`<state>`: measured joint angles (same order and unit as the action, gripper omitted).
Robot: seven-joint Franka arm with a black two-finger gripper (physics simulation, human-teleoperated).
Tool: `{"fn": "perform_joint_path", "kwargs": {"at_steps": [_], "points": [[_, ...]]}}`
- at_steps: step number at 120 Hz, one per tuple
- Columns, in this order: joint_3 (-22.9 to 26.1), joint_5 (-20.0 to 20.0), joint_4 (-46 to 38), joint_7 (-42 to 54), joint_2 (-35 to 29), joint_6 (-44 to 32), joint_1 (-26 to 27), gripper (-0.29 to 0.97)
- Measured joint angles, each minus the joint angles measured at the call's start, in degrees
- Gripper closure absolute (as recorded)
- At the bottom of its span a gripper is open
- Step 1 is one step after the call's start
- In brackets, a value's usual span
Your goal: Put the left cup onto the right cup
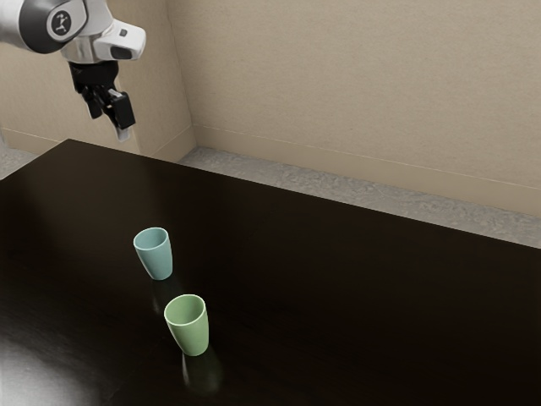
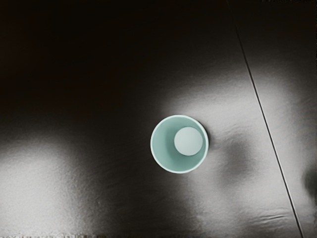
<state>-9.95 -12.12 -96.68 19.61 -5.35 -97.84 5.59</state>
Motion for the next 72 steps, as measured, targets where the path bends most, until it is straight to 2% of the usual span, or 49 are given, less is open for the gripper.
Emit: {"fn": "perform_joint_path", "kwargs": {"at_steps": [37, 72], "points": [[0.01, 0.48, -1.57, -1.13, 0.46, 0.01, -0.32, 0.00], [-0.06, 0.62, -3.86, -1.75, 2.32, -0.33, -4.51, 0.00]]}}
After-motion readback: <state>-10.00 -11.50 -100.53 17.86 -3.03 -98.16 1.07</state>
